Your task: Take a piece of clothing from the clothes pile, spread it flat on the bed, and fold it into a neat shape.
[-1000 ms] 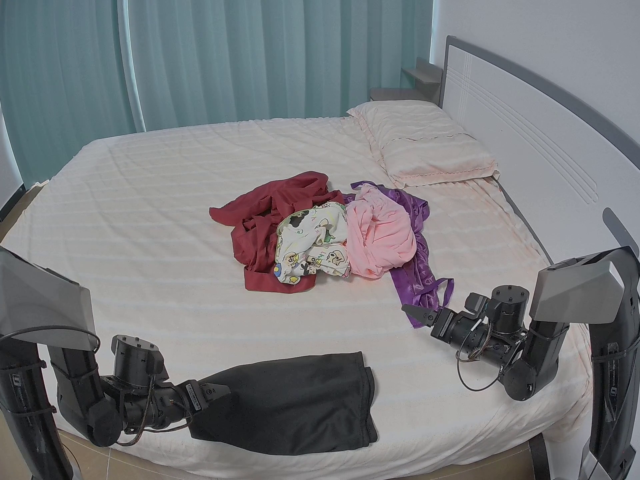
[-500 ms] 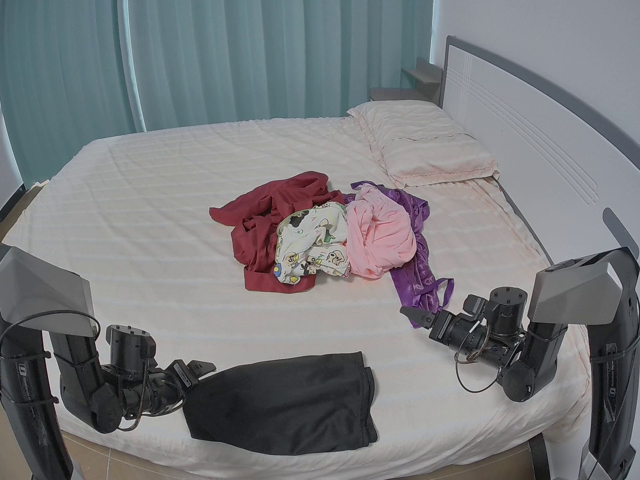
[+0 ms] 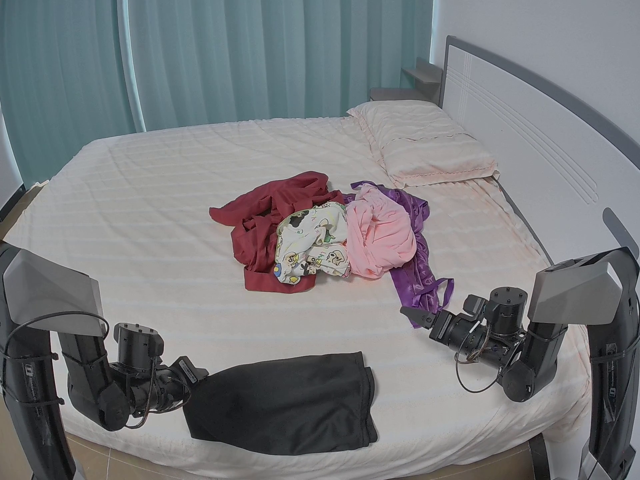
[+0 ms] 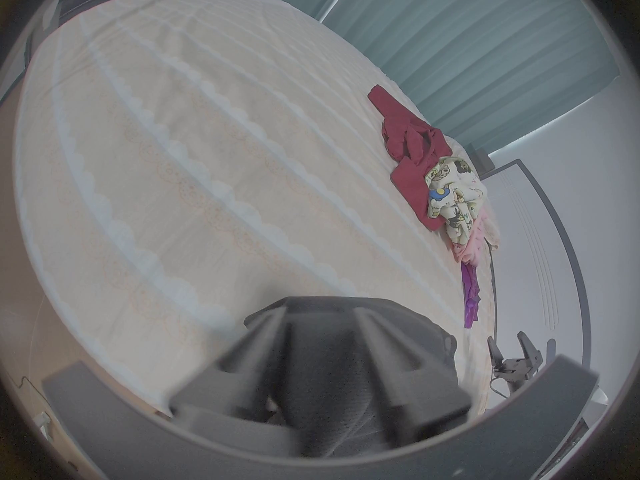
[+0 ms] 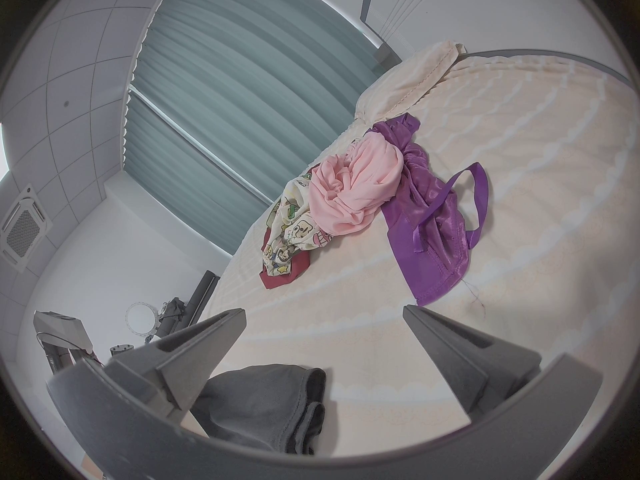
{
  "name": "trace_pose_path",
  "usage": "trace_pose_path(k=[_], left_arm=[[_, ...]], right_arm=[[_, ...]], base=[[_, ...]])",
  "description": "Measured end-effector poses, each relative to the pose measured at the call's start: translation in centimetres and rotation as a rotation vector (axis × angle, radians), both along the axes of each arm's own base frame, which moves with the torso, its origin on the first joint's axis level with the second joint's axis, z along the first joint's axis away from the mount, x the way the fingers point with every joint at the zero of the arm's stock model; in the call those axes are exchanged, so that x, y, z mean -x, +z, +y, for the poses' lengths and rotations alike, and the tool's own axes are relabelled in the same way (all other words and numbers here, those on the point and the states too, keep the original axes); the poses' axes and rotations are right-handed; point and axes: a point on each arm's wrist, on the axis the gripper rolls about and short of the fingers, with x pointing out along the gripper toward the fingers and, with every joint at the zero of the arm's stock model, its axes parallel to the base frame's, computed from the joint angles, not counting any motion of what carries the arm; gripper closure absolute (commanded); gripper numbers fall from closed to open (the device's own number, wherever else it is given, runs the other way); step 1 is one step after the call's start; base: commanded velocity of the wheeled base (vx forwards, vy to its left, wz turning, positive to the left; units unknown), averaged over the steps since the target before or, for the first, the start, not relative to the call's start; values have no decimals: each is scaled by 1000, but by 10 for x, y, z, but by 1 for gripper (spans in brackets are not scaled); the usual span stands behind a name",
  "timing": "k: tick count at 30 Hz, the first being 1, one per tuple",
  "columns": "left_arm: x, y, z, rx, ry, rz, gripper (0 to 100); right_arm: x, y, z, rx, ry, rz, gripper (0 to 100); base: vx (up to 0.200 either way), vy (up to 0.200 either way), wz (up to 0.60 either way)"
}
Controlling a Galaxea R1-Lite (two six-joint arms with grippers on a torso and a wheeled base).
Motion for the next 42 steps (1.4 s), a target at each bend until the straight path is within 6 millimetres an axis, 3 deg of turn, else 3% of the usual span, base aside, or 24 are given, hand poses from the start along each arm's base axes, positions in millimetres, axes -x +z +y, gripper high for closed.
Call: trace_pose_path(k=[13, 21, 28, 29, 36, 42], left_arm=[[-3, 6, 3, 9, 21, -46, 100], [-14, 14, 7, 24, 23, -177, 100], [-15, 1, 15, -64, -22, -168, 100], [-16, 0, 17, -70, -20, -170, 0], [-22, -11, 30, -69, 6, -196, 0], [-9, -12, 35, -42, -1, -152, 0]], right_arm=[[4, -3, 2, 12, 11, 12, 0], [4, -5, 2, 15, 12, 17, 0], [5, -6, 4, 16, 16, 18, 0], [5, -6, 4, 17, 17, 19, 0], [6, -9, 6, 20, 23, 26, 0], [7, -12, 7, 30, 28, 32, 0]], base=[[0, 0, 0], [0, 0, 0], [0, 0, 0], [0, 0, 0], [0, 0, 0], [0, 0, 0]])
